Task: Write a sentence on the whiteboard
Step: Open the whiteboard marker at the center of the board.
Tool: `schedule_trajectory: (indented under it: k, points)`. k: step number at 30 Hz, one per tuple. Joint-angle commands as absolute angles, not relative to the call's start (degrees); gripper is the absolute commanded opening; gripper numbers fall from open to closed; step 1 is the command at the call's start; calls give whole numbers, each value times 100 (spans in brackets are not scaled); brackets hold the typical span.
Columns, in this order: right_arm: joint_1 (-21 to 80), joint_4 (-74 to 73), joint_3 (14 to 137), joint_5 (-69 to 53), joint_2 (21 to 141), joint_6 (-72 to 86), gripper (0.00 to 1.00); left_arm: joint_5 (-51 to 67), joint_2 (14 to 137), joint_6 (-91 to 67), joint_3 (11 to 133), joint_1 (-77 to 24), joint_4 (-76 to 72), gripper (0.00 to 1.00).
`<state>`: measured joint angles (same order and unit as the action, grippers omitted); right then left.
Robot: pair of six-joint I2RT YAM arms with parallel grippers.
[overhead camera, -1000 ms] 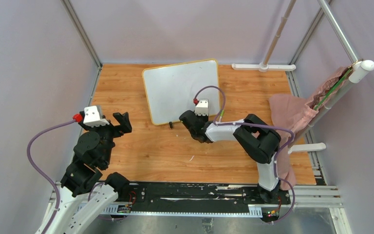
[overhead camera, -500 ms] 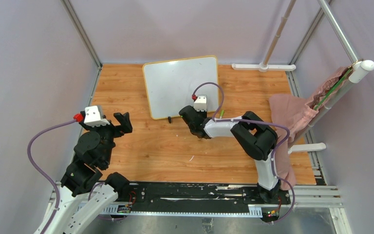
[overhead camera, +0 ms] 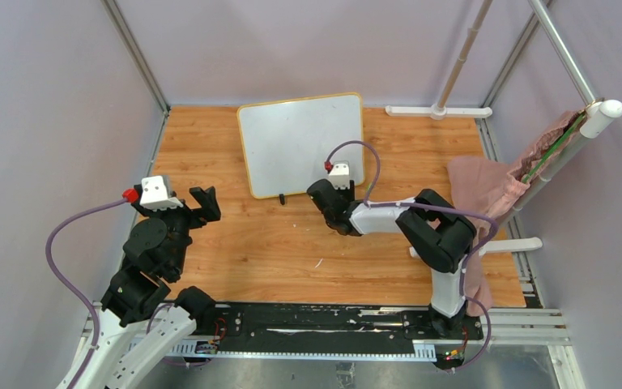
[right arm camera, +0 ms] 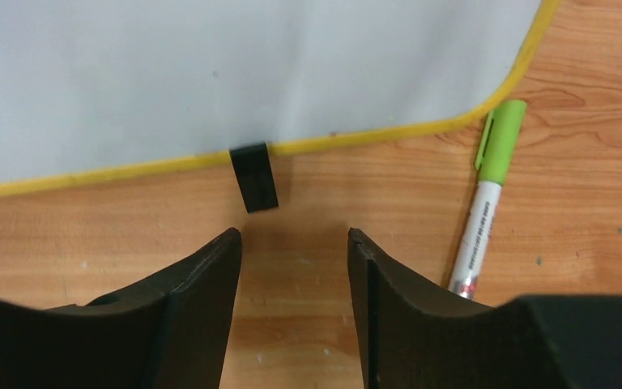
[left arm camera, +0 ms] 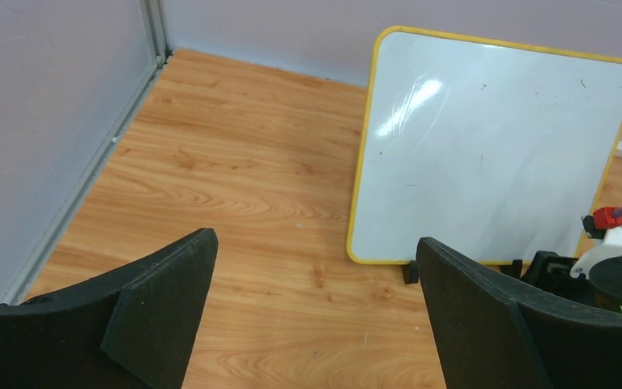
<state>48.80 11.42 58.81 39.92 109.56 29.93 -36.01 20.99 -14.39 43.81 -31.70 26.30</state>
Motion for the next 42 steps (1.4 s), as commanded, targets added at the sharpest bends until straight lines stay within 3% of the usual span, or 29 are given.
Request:
schedule_trajectory:
  k: [1,4,10,17,35,42]
  points:
    - [5071,664,5496,3885,10445,2873,57,-3568,2092,-1468,4438,-3215,2576,99]
    - [5235,439,5260,3936,9904,2857,61,-3503,2075,-1463,4431,-3217,2574,100]
    - [5209,-988,5240,3720,8983,3329,60,-3333,2024,-1449,4399,-3217,2499,100]
    - [4144,-1346,4775,2420,8268,3772,58,-3142,1971,-1442,4325,-3217,2373,100]
    - [3308,-1097,5278,1439,9168,3359,61,-3115,1950,-1362,4175,-3217,2310,100]
    - [3207,-1093,5444,1437,9564,3445,52,-3120,1938,-1347,4166,-3217,2310,100]
